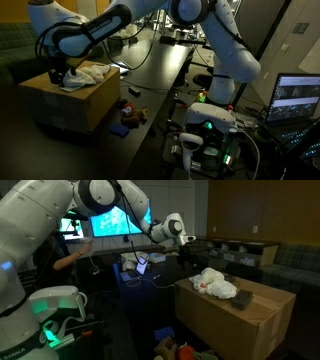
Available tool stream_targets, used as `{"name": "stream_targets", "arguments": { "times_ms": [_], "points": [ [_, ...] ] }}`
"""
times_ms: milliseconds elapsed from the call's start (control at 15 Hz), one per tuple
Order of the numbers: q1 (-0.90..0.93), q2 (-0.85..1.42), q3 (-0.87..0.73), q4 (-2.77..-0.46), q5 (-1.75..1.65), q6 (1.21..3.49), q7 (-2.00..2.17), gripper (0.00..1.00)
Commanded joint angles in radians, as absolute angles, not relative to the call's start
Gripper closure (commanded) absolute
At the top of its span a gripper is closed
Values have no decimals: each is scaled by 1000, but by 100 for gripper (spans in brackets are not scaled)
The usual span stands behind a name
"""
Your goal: Pick up all the object from the box and put them on the table, then pick up all the objects from the table and put them on the box
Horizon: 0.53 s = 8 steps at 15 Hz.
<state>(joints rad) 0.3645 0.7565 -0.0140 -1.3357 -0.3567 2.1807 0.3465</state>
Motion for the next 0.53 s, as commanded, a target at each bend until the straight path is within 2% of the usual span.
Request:
{"name": "stream_targets", "arguments": {
  "times_ms": [0, 467],
  "points": [
    [358, 820, -52, -1267, -361, 2201, 366, 0],
    [328, 886, -76, -1241, -340, 2188, 372, 0]
  ]
}}
